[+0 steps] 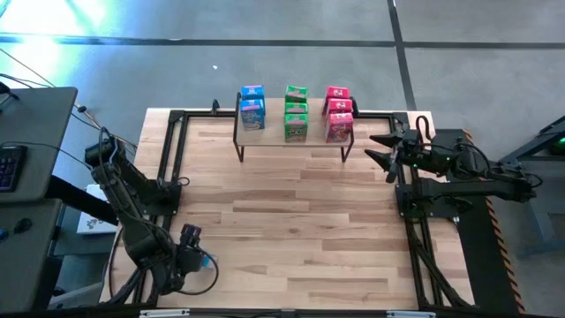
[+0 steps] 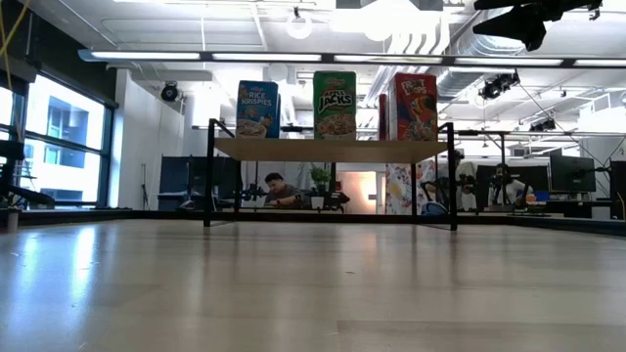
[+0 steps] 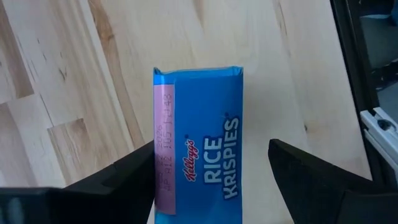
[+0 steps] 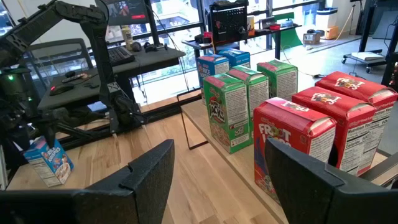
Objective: Stack cereal on shelf
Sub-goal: Put the blue cereal box aligned with the other blue cereal boxes on the shelf
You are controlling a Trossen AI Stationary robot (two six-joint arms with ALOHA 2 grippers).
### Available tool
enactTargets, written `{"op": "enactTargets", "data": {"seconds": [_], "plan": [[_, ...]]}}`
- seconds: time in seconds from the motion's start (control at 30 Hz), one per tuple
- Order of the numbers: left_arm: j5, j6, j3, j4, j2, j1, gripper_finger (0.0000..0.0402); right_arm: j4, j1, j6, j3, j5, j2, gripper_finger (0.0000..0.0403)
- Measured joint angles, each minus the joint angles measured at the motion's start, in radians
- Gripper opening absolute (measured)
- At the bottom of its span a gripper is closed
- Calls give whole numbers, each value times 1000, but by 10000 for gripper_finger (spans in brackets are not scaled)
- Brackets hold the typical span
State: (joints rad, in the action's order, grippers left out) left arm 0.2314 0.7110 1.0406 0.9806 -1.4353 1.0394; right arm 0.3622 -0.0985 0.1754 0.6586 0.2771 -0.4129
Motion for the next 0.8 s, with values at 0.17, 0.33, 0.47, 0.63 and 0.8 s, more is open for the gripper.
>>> {"op": "enactTargets", "data": {"seconds": [0.17, 0.33, 0.47, 0.63, 0.8], "plan": [[-8, -1, -28, -24, 0, -9, 257, 0, 0, 0, 0, 0, 0, 242], [-8, -6, -61, -71, 0, -19, 209, 0, 0, 0, 0, 0, 0, 242], [-8, -5, -62, -73, 0, -19, 174, 0, 0, 0, 0, 0, 0, 242], [-11, 2, -62, -68, 0, -19, 145, 0, 0, 0, 0, 0, 0, 242], [-12, 2, -62, -61, 28, -21, 132, 0, 0, 0, 0, 0, 0, 242]]}}
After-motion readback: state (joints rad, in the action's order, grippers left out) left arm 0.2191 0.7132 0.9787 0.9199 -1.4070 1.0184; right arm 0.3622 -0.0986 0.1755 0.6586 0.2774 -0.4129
